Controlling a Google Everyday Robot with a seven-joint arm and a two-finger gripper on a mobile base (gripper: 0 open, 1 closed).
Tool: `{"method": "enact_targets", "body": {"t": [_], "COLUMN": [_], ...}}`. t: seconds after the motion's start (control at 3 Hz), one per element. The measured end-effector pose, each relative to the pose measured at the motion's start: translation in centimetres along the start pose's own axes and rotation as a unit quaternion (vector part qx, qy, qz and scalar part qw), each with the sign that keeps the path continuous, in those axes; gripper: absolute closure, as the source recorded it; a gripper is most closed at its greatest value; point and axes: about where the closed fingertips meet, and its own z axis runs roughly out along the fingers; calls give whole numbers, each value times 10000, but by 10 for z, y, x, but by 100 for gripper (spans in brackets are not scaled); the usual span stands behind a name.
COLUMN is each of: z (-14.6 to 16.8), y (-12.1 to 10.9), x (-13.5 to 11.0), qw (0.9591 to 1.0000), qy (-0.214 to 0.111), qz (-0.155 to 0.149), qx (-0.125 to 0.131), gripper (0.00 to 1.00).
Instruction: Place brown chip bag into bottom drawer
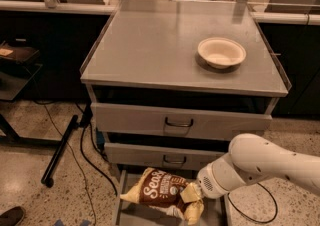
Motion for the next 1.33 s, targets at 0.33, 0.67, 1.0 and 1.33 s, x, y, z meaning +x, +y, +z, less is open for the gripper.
{"method": "enact_targets", "body": {"t": [0.33,0.67,1.0,1.33], "z": [15,34,67,93], "y": [-11,-14,-26,-33], "x": [2,11,28,42], "qw": [9999,9991,9965,9934], "qy": [-8,40,147,312], "qz": [152,298,596,847], "qx": [-50,-314,-576,-704], "gripper": [100,100,100,100]}}
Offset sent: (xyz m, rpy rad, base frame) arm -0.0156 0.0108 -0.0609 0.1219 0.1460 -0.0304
